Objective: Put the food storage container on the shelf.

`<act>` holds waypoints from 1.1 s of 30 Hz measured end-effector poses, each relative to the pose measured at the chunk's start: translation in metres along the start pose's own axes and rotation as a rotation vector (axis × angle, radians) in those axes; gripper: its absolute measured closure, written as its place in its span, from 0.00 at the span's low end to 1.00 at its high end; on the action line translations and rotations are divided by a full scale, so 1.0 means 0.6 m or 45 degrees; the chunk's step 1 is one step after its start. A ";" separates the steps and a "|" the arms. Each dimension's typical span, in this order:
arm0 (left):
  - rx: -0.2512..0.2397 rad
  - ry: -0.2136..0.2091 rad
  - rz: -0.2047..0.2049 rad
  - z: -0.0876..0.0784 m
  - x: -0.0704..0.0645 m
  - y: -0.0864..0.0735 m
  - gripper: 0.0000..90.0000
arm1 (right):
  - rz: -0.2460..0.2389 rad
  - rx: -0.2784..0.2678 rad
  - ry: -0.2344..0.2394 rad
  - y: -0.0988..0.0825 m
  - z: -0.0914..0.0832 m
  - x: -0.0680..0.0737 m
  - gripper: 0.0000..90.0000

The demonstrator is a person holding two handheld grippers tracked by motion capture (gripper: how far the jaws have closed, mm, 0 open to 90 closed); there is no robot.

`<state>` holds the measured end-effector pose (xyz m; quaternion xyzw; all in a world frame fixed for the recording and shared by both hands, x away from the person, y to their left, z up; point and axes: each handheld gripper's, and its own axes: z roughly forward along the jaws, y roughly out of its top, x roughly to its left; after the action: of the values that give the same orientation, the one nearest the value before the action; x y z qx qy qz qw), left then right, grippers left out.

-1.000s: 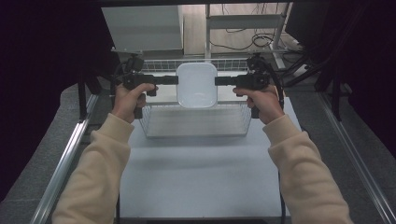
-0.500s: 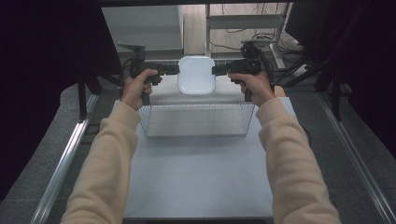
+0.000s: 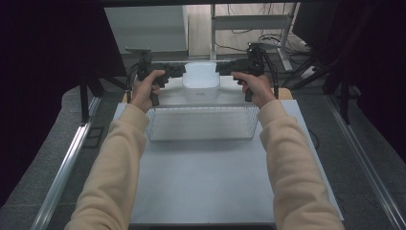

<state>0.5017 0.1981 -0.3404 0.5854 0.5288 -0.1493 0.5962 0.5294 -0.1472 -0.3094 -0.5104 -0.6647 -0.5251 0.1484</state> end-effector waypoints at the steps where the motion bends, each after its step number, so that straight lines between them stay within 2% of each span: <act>1: -0.024 0.019 0.022 -0.004 -0.006 -0.001 0.59 | -0.038 -0.029 -0.016 -0.002 -0.004 0.008 0.62; 3: -0.050 0.042 0.083 -0.017 -0.020 -0.005 0.50 | -0.118 -0.058 -0.041 -0.007 -0.015 0.027 0.57; 5: -0.059 0.088 0.153 -0.032 -0.038 -0.012 0.44 | -0.200 -0.076 -0.047 -0.016 -0.030 0.044 0.50; 7: -0.050 0.157 0.237 -0.049 -0.058 -0.024 0.40 | -0.307 -0.089 -0.078 -0.030 -0.050 0.058 0.46; 8: -0.046 0.220 0.313 -0.063 -0.074 -0.040 0.38 | -0.383 -0.083 -0.100 -0.045 -0.066 0.064 0.43; 9: -0.046 0.220 0.313 -0.063 -0.074 -0.040 0.37 | -0.383 -0.083 -0.100 -0.045 -0.066 0.064 0.43; 10: -0.052 0.237 0.340 -0.073 -0.082 -0.054 0.37 | -0.414 -0.087 -0.108 -0.053 -0.072 0.066 0.42; 12: -0.049 0.264 0.400 -0.088 -0.091 -0.079 0.35 | -0.499 -0.075 -0.135 -0.081 -0.089 0.064 0.39; 13: -0.039 0.291 0.439 -0.096 -0.093 -0.098 0.34 | -0.536 -0.071 -0.153 -0.096 -0.096 0.062 0.37; 14: -0.041 0.309 0.484 -0.106 -0.092 -0.126 0.33 | -0.600 -0.065 -0.173 -0.126 -0.108 0.054 0.36; 15: -0.041 0.309 0.484 -0.106 -0.092 -0.126 0.33 | -0.600 -0.065 -0.173 -0.126 -0.108 0.054 0.36; 16: -0.034 0.322 0.509 -0.113 -0.088 -0.150 0.33 | -0.648 -0.062 -0.196 -0.153 -0.118 0.046 0.34; 17: -0.028 0.323 0.517 -0.118 -0.083 -0.168 0.33 | -0.648 -0.062 -0.196 -0.153 -0.118 0.046 0.34; 18: -0.021 0.320 0.522 -0.122 -0.079 -0.187 0.32 | -0.684 -0.056 -0.205 -0.180 -0.125 0.038 0.32; 19: -0.014 0.326 0.532 -0.126 -0.074 -0.205 0.32 | -0.684 -0.056 -0.205 -0.180 -0.125 0.038 0.32; 20: -0.008 0.340 0.545 -0.133 -0.068 -0.236 0.31 | -0.716 -0.047 -0.210 -0.210 -0.132 0.031 0.31; 21: -0.008 0.340 0.545 -0.133 -0.068 -0.236 0.31 | -0.716 -0.047 -0.210 -0.210 -0.132 0.031 0.31; 22: -0.018 0.357 0.563 -0.142 -0.061 -0.272 0.31 | -0.753 -0.045 -0.231 -0.242 -0.139 0.025 0.29; 23: -0.018 0.357 0.563 -0.142 -0.061 -0.272 0.31 | -0.753 -0.045 -0.231 -0.242 -0.139 0.025 0.29; 24: -0.018 0.382 0.583 -0.147 -0.058 -0.297 0.31 | -0.785 -0.042 -0.260 -0.273 -0.147 0.017 0.29; 25: -0.018 0.382 0.583 -0.147 -0.058 -0.297 0.31 | -0.785 -0.042 -0.260 -0.273 -0.147 0.017 0.29; 26: 0.010 0.406 0.615 -0.150 -0.056 -0.323 0.30 | -0.789 -0.036 -0.280 -0.301 -0.154 0.007 0.27; 27: 0.010 0.406 0.615 -0.150 -0.056 -0.323 0.30 | -0.789 -0.036 -0.280 -0.301 -0.154 0.007 0.27; 28: 0.032 0.419 0.632 -0.151 -0.053 -0.344 0.30 | -0.783 -0.036 -0.294 -0.312 -0.157 0.003 0.27; 29: 0.047 0.423 0.634 -0.152 -0.050 -0.355 0.30 | -0.780 -0.036 -0.317 -0.334 -0.162 -0.007 0.27; 31: 0.071 0.422 0.626 -0.152 -0.041 -0.383 0.30 | -0.774 -0.019 -0.335 -0.359 -0.166 -0.020 0.26; 32: 0.116 0.427 0.638 -0.148 -0.034 -0.405 0.29 | -0.764 -0.001 -0.342 -0.384 -0.169 -0.035 0.26; 33: 0.116 0.427 0.638 -0.148 -0.034 -0.405 0.29 | -0.764 -0.001 -0.342 -0.384 -0.169 -0.035 0.26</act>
<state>0.2596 0.1995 -0.4336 0.7403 0.4517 0.0775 0.4918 0.3119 -0.2274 -0.4097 -0.3565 -0.7989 -0.4735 -0.1021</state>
